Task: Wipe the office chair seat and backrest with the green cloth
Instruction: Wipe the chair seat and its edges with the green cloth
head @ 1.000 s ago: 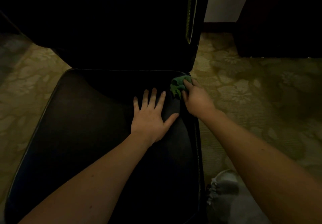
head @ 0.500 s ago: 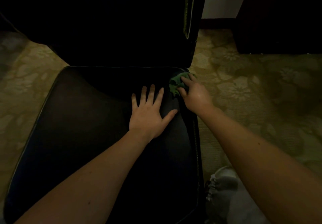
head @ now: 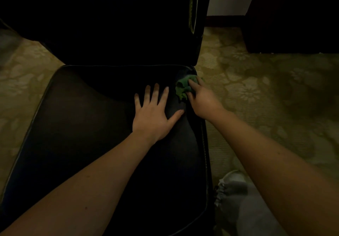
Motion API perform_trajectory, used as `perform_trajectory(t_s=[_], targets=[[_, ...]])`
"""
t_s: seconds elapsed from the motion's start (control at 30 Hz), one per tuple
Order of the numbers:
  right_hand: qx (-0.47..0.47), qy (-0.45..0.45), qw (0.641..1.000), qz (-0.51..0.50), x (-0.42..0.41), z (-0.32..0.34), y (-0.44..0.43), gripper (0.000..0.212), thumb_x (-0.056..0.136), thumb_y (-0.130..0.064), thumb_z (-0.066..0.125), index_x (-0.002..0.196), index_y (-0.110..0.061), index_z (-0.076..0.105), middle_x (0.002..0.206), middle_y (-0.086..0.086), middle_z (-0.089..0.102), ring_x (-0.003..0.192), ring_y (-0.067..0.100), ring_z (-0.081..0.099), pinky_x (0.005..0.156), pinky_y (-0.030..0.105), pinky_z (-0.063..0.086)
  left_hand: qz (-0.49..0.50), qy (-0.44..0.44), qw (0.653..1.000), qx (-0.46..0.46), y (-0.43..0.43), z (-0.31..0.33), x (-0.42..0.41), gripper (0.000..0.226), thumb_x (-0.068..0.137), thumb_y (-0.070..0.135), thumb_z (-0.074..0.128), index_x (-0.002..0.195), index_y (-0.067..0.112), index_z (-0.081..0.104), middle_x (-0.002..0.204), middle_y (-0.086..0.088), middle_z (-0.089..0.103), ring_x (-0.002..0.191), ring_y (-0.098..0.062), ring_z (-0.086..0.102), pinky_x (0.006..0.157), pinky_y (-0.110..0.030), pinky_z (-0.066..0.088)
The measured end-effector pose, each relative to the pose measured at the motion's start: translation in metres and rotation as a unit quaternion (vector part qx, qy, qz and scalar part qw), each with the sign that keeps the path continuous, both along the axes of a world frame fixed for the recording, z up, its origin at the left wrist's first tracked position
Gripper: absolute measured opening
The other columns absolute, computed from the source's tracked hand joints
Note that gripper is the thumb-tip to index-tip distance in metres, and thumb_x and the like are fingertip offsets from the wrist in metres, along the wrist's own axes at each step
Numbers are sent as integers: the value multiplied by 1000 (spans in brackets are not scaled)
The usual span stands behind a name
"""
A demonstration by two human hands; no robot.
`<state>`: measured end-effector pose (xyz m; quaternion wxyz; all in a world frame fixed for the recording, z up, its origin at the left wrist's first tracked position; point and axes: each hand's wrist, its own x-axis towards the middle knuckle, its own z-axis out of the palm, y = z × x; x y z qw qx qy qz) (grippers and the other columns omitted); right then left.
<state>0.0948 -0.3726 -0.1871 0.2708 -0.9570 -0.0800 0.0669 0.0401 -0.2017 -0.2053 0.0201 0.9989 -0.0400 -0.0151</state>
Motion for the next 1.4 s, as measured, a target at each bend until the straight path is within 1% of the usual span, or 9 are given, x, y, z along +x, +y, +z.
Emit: perform_trajectory(t_s=[0.13, 0.33, 0.57, 0.63, 0.73, 0.87, 0.97, 1.17, 1.4], targets=[[-4, 17, 1000, 1, -3, 1, 1, 52, 102, -26, 47, 151, -13, 35, 162, 14, 20, 147, 30, 25, 118, 35, 27, 3, 4, 1000, -3, 0, 0, 2, 91, 86, 82, 3, 160, 29, 2, 169, -5, 6, 155, -29, 1, 122, -58, 2], [-33, 12, 999, 8, -22, -1, -3, 56, 100, -26, 49, 152, -15, 32, 162, 13, 19, 149, 28, 20, 120, 38, 24, 1, 9, 1000, 4, 1, 1, 0, 91, 85, 84, 4, 160, 34, 0, 169, -4, 4, 155, -29, -1, 123, -57, 1], [26, 1, 1000, -10, 0, 1, 2, 50, 100, -17, 49, 148, -7, 39, 159, 16, 25, 144, 30, 30, 115, 29, 26, -22, 58, 998, -31, 9, 12, -6, 93, 80, 88, 15, 159, 40, -1, 169, 0, -3, 155, -26, -7, 123, -52, -3], [26, -6, 999, -23, -3, 0, 3, 51, 100, -18, 49, 149, -10, 38, 160, 14, 25, 145, 28, 28, 115, 29, 25, -29, 65, 997, -34, 11, 12, -16, 95, 77, 88, 11, 158, 41, -4, 169, 1, -6, 155, -24, -10, 124, -52, -5], [1, -12, 999, -35, -21, -1, 3, 52, 99, -22, 50, 150, -14, 38, 161, 12, 25, 147, 26, 25, 119, 34, 24, -26, 46, 998, -28, 10, 5, -23, 92, 78, 88, 3, 157, 42, -8, 169, 2, -8, 155, -24, -12, 124, -52, -5], [-10, -13, 1000, 1, -56, -4, -2, 52, 99, -21, 50, 150, -14, 38, 161, 11, 25, 149, 29, 19, 122, 37, 19, -29, 22, 999, -26, 10, 2, -26, 89, 81, 87, 2, 158, 42, -6, 169, 2, -4, 155, -25, -8, 124, -52, -4], [-37, -5, 999, 12, -51, -5, -4, 53, 101, -21, 46, 152, -14, 33, 162, 13, 21, 150, 30, 16, 122, 39, 19, -35, 18, 999, -28, 11, 3, -28, 89, 82, 87, 4, 158, 42, -5, 169, 2, -3, 155, -25, -8, 124, -51, -5], [-15, 17, 1000, -16, -14, 3, 2, 54, 100, -21, 48, 151, -12, 34, 161, 15, 21, 147, 29, 24, 118, 34, 25, -30, 18, 999, -34, 11, 2, -26, 90, 82, 88, 8, 158, 42, -3, 169, 2, -3, 155, -25, -9, 124, -53, -4], [-45, -1, 999, -19, -62, 2, -2, 52, 100, -22, 47, 149, -11, 38, 157, 16, 31, 144, 29, 31, 117, 36, 27, -32, 22, 999, -38, 11, 5, -28, 92, 79, 89, 2, 158, 41, -4, 169, 1, -3, 155, -25, -8, 124, -53, -5]])
